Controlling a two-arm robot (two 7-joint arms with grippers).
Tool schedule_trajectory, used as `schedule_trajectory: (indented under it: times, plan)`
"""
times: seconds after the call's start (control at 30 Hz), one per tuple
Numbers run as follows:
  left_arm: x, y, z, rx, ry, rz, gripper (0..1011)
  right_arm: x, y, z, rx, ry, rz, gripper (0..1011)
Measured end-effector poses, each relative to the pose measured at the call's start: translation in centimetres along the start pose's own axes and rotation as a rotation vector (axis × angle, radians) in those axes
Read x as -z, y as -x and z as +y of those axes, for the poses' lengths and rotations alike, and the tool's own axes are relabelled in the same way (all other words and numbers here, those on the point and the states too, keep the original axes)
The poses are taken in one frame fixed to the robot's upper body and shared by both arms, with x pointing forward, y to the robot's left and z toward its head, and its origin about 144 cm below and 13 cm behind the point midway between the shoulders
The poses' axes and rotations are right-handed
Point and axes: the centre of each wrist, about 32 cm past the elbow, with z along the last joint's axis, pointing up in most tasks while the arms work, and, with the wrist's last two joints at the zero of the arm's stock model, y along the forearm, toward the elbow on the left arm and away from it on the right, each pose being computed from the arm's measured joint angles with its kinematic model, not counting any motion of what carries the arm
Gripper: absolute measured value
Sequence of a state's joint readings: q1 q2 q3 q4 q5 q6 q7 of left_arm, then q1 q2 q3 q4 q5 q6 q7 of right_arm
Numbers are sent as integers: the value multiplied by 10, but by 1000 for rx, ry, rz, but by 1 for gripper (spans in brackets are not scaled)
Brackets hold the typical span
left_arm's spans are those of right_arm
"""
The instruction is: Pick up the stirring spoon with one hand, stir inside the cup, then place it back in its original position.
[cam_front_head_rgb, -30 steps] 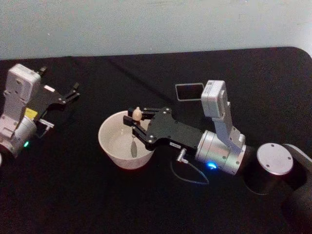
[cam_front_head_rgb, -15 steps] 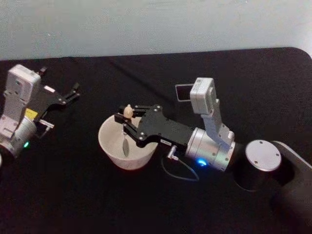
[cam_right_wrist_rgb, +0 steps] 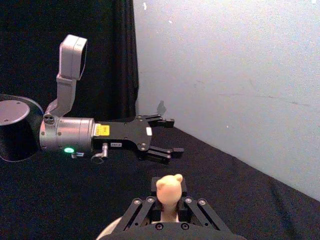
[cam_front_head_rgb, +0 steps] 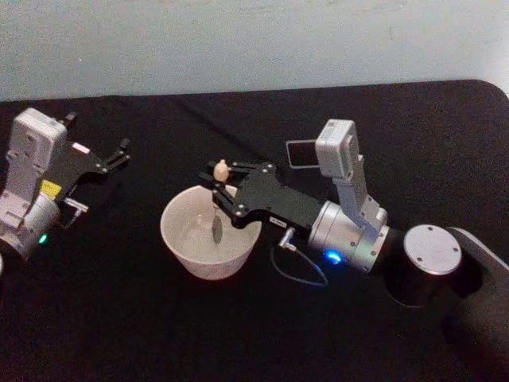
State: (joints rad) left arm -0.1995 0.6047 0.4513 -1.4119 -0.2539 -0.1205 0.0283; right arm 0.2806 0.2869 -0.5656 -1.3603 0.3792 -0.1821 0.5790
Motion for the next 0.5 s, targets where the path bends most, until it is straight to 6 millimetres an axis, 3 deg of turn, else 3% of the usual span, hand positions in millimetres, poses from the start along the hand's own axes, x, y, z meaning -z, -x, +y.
schedule_trajectory:
  times: [0.5]
  plan:
    - [0,0,0,0,0,0,1001,-4,0,-20,15,2,-1,161]
